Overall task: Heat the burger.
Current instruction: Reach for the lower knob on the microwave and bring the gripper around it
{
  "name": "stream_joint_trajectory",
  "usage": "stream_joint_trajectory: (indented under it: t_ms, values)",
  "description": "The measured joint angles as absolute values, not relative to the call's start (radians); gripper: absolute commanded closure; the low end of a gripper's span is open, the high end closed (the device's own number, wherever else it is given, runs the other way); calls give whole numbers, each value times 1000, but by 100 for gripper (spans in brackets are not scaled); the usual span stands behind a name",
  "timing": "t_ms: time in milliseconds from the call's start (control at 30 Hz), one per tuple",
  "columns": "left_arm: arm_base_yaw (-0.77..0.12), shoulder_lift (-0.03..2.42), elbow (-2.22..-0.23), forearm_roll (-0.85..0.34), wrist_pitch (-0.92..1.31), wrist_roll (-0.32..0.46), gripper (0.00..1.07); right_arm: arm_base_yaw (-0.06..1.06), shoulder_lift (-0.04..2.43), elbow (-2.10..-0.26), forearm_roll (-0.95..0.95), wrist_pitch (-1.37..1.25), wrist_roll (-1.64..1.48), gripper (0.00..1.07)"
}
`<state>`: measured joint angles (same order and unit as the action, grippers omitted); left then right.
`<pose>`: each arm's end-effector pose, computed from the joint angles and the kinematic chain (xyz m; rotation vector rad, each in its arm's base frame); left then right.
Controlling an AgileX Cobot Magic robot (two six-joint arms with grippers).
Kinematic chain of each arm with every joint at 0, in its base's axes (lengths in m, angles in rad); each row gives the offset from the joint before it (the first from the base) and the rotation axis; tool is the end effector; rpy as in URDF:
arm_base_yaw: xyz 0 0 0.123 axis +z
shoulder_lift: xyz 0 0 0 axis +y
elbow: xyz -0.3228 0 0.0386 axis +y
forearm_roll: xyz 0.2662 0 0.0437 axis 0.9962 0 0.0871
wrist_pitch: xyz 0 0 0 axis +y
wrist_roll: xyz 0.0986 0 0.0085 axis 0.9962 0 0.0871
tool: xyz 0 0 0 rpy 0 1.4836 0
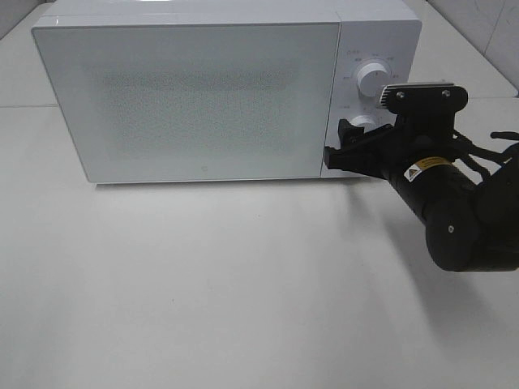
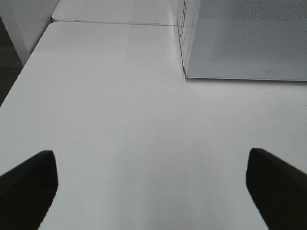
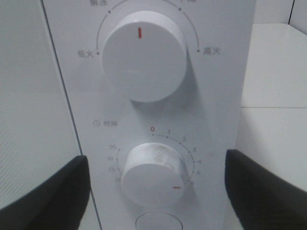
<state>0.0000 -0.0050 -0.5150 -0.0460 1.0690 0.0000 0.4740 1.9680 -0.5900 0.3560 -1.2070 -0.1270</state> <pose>-0.0252 -0.0040 0.2861 0.0029 2.0322 -0.0549 0.3238 0.1299 0.1428 -0.1424 1.6655 0.0835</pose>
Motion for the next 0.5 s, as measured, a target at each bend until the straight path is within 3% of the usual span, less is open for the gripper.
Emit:
stream_joint_trajectory:
  t_ms: [500]
  values:
    - [0, -5, -515, -46, 1069, 0, 6, 474, 2016, -627, 357, -1208, -127, 31]
